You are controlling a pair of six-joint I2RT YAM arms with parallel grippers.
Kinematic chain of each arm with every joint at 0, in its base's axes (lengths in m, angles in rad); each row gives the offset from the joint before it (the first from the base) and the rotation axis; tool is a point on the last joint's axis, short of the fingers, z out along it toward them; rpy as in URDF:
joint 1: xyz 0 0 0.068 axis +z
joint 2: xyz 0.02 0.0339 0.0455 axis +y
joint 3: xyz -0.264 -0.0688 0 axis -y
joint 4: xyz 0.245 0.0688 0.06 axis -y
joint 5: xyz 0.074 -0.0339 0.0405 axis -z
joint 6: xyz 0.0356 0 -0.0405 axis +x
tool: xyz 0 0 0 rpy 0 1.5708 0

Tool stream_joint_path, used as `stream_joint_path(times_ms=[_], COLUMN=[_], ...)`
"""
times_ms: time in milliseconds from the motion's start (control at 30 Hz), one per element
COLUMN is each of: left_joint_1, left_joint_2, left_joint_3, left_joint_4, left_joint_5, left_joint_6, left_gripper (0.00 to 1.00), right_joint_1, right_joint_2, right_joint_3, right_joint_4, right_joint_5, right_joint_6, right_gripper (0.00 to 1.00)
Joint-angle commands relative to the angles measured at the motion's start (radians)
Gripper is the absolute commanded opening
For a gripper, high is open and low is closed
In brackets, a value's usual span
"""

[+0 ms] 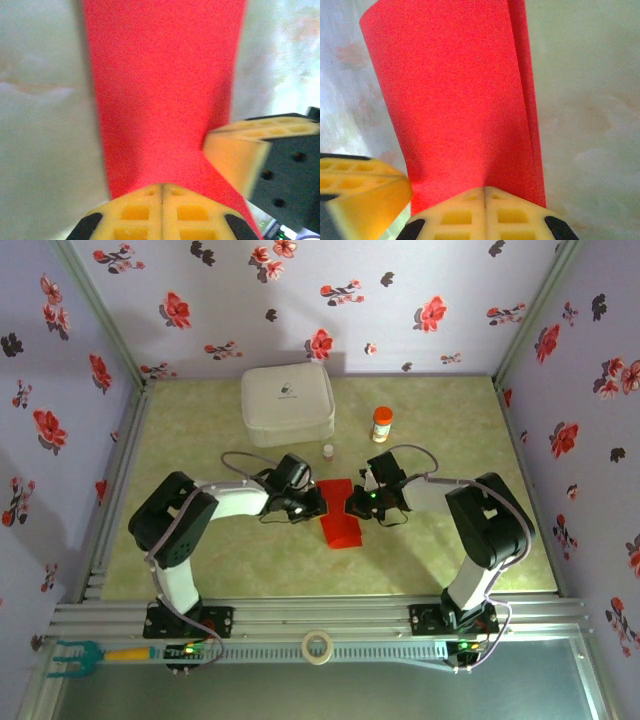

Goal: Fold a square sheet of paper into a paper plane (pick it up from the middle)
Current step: First fold the square sheet of paper in half at the center of the table.

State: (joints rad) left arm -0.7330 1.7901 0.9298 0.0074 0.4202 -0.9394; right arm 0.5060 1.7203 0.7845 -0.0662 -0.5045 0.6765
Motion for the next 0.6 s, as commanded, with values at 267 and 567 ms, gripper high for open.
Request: stream_joint_path(times_ms=[267,567], left_joint_1=[-0.03,-0.034], left_joint_2=[0.019,0.088], left_joint_3=[-0.028,-0.14], left_joint_4=[0.063,0.106], left_joint_5=[0.062,0.027], left_joint_6=[-0.063,-0.034], left_gripper=[0.05,0.03], right_joint_1=[-0.003,-0.003], right_joint_2=[0.045,0.046], right_joint_3=[-0.053,-0.055], right_joint_4=[-0.134,-0.133], right_joint_5=[0.104,0.108], right_joint_6=[-0.01,-0.007], right_gripper=[0.0,0.0])
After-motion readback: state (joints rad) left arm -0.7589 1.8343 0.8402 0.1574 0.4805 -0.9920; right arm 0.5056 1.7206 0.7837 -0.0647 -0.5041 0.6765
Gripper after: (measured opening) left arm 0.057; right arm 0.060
